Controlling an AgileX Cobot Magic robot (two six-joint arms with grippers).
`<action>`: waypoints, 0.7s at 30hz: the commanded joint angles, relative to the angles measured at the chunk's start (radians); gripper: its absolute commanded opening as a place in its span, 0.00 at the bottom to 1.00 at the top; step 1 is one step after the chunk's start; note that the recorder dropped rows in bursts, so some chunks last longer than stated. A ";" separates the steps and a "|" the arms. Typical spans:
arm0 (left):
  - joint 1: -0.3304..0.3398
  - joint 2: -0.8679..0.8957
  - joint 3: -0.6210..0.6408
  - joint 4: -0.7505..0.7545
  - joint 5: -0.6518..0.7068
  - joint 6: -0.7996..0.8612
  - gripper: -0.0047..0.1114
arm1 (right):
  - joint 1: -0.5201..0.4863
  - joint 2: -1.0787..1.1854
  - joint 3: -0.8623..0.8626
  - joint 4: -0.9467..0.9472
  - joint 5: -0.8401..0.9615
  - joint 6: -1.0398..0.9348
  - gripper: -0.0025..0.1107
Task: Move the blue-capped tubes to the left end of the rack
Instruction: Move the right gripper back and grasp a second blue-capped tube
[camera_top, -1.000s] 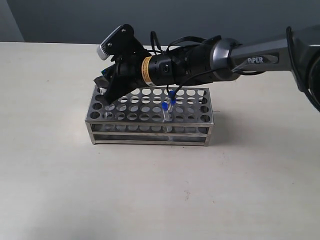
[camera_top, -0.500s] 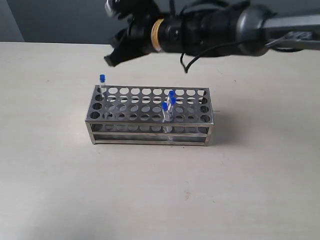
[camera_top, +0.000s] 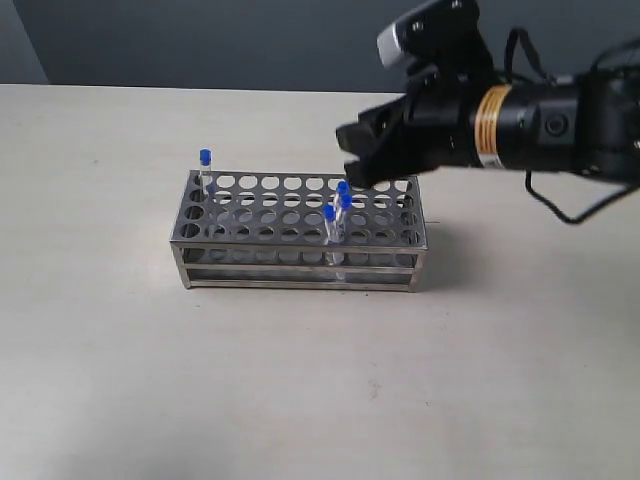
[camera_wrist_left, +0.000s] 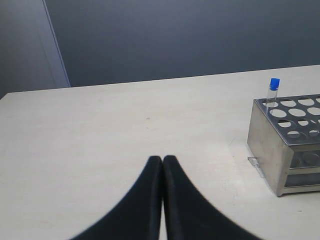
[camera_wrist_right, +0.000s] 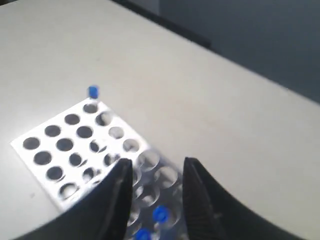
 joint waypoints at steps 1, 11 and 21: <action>-0.002 -0.005 -0.003 -0.008 -0.004 0.000 0.05 | -0.004 -0.022 0.124 0.010 -0.086 -0.006 0.32; -0.002 -0.005 -0.003 -0.008 -0.004 0.000 0.05 | -0.004 0.125 0.151 0.022 -0.182 -0.054 0.34; -0.002 -0.005 -0.003 -0.008 -0.004 0.000 0.05 | -0.004 0.165 0.151 0.237 -0.183 -0.240 0.44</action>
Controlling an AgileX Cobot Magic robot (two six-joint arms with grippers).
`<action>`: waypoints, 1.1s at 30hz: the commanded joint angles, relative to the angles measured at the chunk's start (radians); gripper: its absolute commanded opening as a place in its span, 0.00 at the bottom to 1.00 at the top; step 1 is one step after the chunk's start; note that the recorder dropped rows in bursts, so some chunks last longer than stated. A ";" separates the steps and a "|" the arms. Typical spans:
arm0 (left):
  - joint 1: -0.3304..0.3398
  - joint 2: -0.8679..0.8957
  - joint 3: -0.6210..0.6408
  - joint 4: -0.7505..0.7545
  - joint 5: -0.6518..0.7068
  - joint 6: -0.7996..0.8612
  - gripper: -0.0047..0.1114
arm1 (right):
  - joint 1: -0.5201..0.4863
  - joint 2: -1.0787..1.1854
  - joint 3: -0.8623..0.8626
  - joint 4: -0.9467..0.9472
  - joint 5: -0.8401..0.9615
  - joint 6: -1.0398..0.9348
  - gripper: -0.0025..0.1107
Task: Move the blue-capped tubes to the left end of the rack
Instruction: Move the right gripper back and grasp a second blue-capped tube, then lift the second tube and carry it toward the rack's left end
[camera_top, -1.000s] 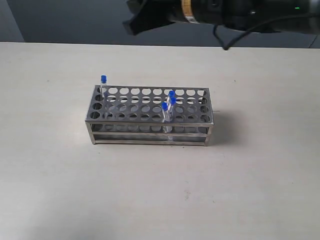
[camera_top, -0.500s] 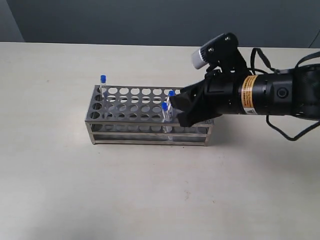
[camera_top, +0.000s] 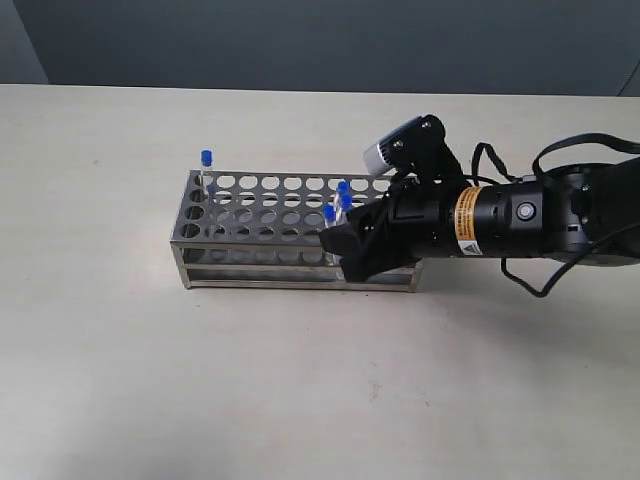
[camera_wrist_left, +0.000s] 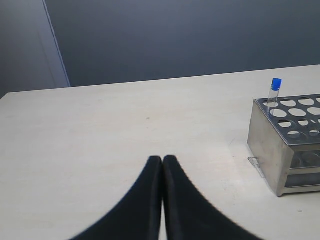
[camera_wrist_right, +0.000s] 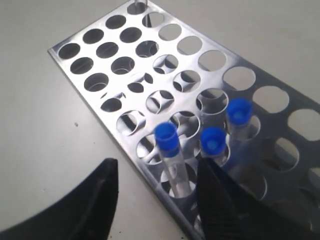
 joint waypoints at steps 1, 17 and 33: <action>-0.002 -0.005 -0.003 -0.008 -0.004 0.000 0.05 | -0.004 0.000 0.004 0.088 -0.006 -0.077 0.44; -0.002 -0.005 -0.003 -0.006 -0.004 0.000 0.05 | -0.004 0.080 -0.007 0.151 -0.095 -0.118 0.44; -0.002 -0.005 -0.003 -0.006 -0.004 0.000 0.05 | -0.004 0.088 -0.014 0.142 -0.113 -0.113 0.02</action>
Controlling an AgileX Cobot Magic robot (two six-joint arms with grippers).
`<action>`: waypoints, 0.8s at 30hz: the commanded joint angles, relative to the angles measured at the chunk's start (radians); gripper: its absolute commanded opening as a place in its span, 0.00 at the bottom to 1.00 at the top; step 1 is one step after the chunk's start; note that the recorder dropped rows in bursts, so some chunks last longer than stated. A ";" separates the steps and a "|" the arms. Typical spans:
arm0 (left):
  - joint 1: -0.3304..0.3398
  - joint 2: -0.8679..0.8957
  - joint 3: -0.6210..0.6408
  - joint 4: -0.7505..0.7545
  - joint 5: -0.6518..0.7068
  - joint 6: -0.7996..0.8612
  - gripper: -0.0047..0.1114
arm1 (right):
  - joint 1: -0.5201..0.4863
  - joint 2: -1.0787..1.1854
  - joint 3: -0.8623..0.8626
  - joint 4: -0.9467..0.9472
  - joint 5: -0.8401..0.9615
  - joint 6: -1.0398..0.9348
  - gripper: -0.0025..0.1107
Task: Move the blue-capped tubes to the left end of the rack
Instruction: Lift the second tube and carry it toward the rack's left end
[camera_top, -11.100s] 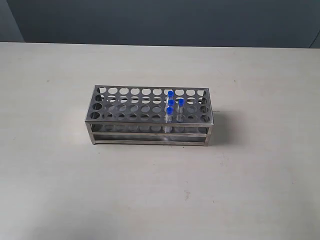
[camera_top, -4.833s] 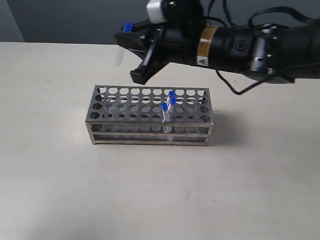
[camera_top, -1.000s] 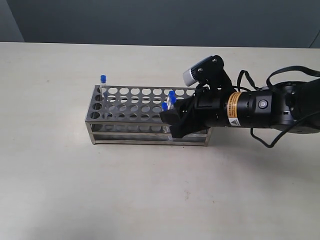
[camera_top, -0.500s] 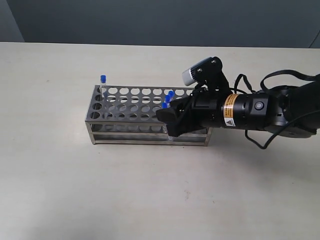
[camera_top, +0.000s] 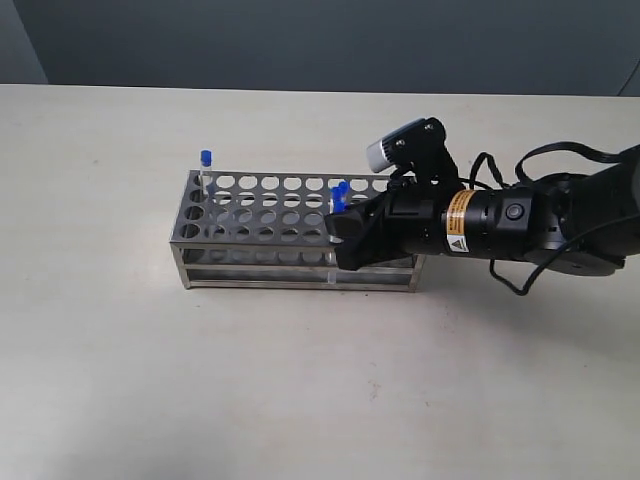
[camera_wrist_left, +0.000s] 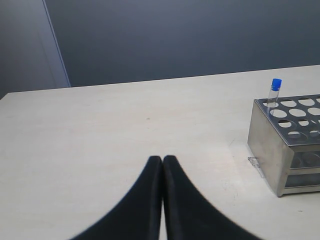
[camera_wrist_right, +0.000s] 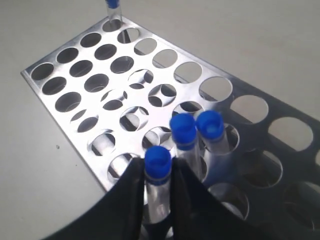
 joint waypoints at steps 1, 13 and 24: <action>-0.002 -0.005 -0.003 -0.006 -0.004 0.000 0.05 | 0.002 -0.009 -0.001 -0.023 -0.030 0.010 0.02; -0.002 -0.005 -0.003 -0.006 -0.004 0.000 0.05 | 0.002 -0.221 -0.003 -0.107 -0.026 0.048 0.02; -0.002 -0.005 -0.003 -0.006 -0.004 0.000 0.05 | 0.050 -0.214 -0.115 -0.127 -0.024 0.048 0.02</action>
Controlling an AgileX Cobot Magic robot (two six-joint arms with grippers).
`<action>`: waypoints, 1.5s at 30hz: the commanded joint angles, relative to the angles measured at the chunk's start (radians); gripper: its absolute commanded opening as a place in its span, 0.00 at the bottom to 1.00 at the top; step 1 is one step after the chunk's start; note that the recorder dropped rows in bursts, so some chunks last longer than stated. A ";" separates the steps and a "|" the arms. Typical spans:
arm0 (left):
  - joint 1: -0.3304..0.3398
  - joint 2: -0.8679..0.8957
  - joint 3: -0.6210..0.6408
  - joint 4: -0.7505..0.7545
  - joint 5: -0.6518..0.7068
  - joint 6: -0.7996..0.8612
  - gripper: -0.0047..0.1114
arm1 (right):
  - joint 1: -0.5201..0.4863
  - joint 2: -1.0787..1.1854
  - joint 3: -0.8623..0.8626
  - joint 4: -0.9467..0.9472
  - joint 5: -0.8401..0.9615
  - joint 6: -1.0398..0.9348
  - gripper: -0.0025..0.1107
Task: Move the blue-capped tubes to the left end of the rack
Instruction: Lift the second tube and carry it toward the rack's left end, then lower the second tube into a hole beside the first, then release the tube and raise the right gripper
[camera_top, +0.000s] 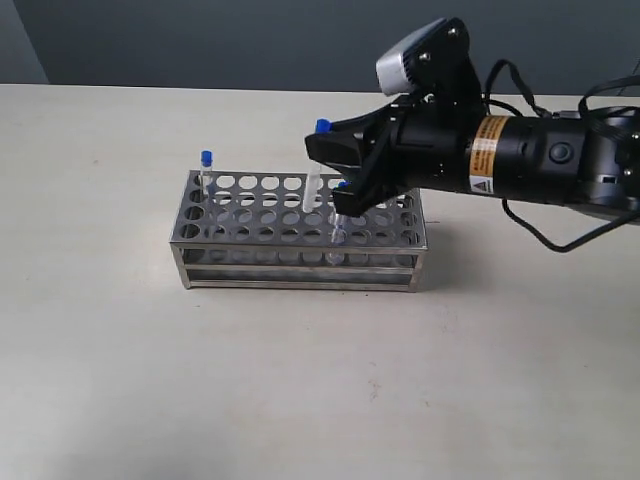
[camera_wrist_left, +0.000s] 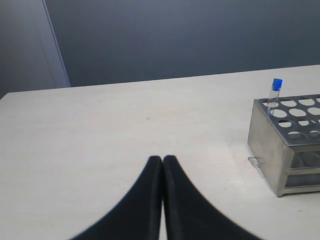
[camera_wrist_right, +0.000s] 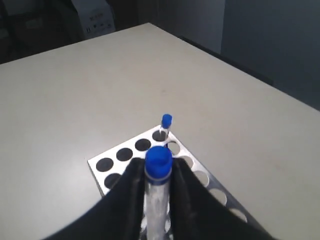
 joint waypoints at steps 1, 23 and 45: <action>-0.002 -0.005 -0.003 -0.006 -0.004 0.000 0.05 | 0.051 0.030 -0.075 -0.009 -0.003 0.001 0.02; -0.002 -0.005 -0.003 -0.006 -0.004 0.000 0.05 | 0.181 0.430 -0.499 -0.011 0.092 -0.043 0.02; -0.002 -0.005 -0.003 -0.006 -0.004 0.000 0.05 | 0.181 0.526 -0.556 -0.043 0.108 -0.036 0.02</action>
